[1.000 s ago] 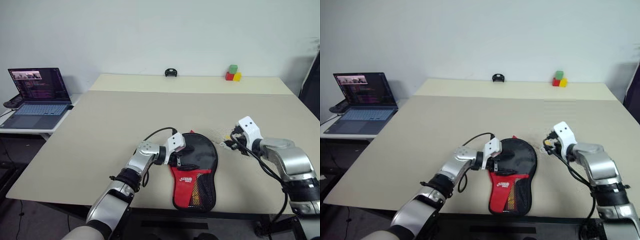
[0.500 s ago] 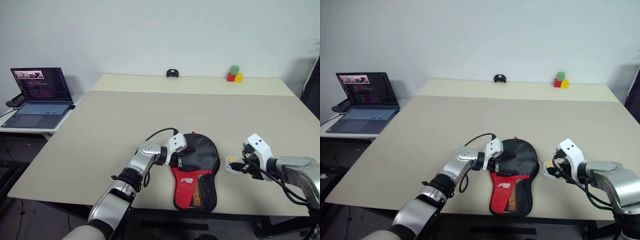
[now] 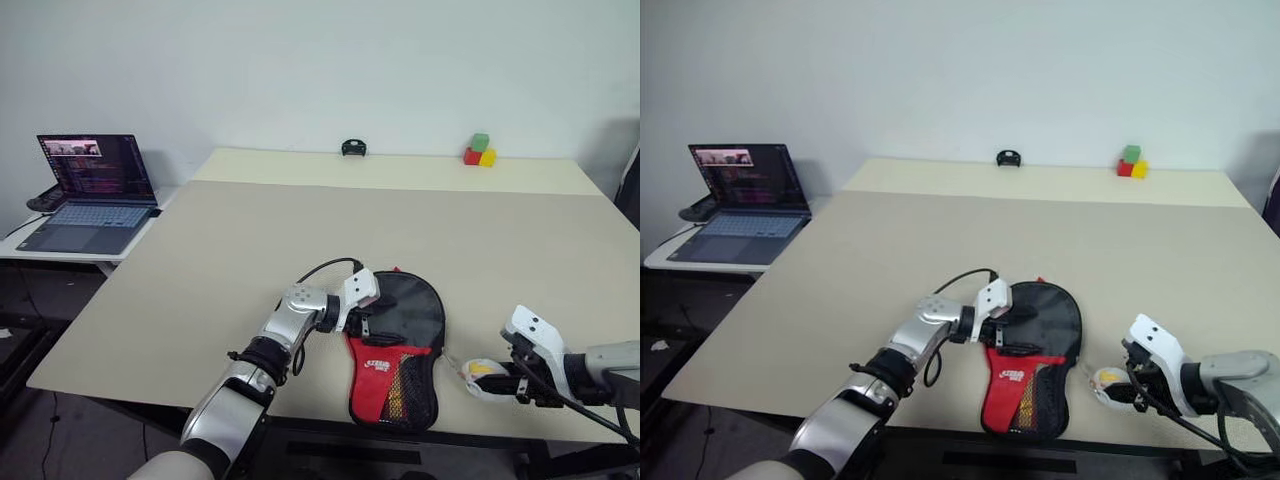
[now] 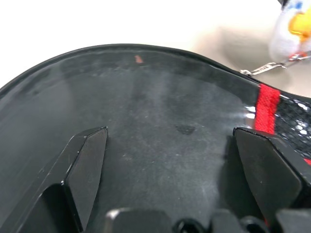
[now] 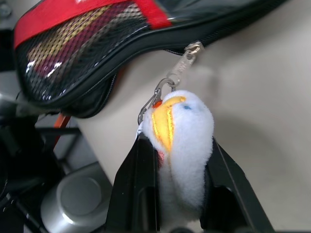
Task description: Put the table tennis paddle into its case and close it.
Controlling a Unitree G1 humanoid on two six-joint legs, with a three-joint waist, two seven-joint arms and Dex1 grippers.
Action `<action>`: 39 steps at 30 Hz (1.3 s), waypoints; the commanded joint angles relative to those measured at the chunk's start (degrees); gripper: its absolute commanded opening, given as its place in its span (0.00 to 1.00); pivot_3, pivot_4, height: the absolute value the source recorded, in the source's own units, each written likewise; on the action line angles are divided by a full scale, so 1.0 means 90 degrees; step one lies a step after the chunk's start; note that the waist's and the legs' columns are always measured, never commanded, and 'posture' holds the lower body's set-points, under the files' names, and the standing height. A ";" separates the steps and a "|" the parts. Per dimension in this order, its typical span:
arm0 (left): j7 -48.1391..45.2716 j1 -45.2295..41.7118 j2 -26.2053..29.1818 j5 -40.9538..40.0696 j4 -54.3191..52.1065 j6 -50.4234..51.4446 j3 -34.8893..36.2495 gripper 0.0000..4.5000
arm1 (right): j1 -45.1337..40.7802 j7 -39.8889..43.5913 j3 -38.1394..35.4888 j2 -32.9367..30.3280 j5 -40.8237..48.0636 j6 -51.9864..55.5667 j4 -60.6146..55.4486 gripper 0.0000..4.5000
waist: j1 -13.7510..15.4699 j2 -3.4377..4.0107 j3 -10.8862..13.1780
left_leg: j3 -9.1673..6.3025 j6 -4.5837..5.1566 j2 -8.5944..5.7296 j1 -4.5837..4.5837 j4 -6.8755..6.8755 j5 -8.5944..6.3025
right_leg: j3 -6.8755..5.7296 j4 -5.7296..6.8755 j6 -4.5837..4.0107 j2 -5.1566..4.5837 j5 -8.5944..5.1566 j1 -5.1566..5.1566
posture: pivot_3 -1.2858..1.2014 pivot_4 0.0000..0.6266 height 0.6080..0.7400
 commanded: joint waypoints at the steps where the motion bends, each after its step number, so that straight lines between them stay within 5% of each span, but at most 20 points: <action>1: 0.0036 0.0378 0.0136 0.0422 0.0597 0.0267 -0.0260 1.00 | 0.0449 0.0383 0.0003 -0.0187 0.0445 0.0034 -0.0512 0.12 | 0.0009 0.0007 -0.0004 | -0.0012 0.0000 0.0000 0.0001 -0.0003 -0.0001 | -0.0010 -0.0020 -0.0001 0.0000 0.0000 0.0016 | 0.52 0.24 1.00; 13: 0.0039 0.0396 0.0112 0.0416 0.0560 0.0291 -0.0268 1.00 | 0.0103 -0.0428 0.0280 0.0330 0.0515 0.0146 -0.0353 0.12 | 0.0000 0.0017 -0.0017 | -0.0020 0.0010 -0.0004 0.0012 -0.0001 -0.0018 | -0.0016 -0.0050 0.0003 -0.0007 -0.0002 0.0047 | 0.52 0.24 1.00; 17: 0.0081 0.0425 0.0105 0.0416 0.0528 0.0293 -0.0273 1.00 | -0.0234 -0.0622 -0.0276 0.0497 0.0826 0.0488 0.0007 0.12 | -0.0009 0.0019 -0.0019 | -0.0017 0.0010 -0.0004 0.0017 0.0002 -0.0018 | -0.0013 -0.0049 0.0003 -0.0007 -0.0002 0.0051 | 0.52 0.24 1.00; 24: 0.0134 0.0414 0.0069 0.0413 0.0550 0.0275 -0.0273 1.00 | 0.0018 -0.0498 -0.0841 0.0369 0.1250 0.0430 -0.0285 0.64 | -0.0010 0.0033 -0.0030 | -0.0019 0.0011 -0.0003 0.0020 0.0001 -0.0018 | -0.0014 -0.0046 0.0002 -0.0005 -0.0001 0.0054 | 0.52 0.24 1.00; 32: 0.0188 0.0332 0.0022 0.0426 0.0605 0.0206 -0.0270 1.00 | -0.0304 -0.0506 -0.1566 0.0255 0.1594 0.0303 -0.0151 0.64 | -0.0017 0.0034 -0.0031 | -0.0017 0.0011 -0.0003 0.0026 0.0003 -0.0018 | -0.0014 -0.0046 0.0004 -0.0004 -0.0002 0.0061 | 0.52 0.24 1.00; 38: 0.0134 0.0308 0.0129 0.0353 0.0250 0.0223 -0.0208 1.00 | -0.1125 -0.0355 -0.1004 0.0106 0.1404 0.0016 0.0696 0.64 | -0.0014 0.0031 -0.0027 | -0.0017 0.0011 -0.0002 0.0030 0.0001 -0.0018 | -0.0013 -0.0047 0.0009 -0.0005 -0.0004 0.0063 | 0.52 0.24 1.00; 39: 0.0149 0.0305 0.0154 0.0346 0.0201 0.0228 -0.0189 1.00 | -0.1132 -0.0237 -0.0961 0.0056 0.1453 -0.0013 0.0725 0.72 | -0.0015 0.0031 -0.0027 | -0.0023 0.0011 -0.0002 0.0026 0.0000 -0.0018 | -0.0017 -0.0048 0.0004 -0.0005 -0.0002 0.0061 | 0.52 0.24 1.00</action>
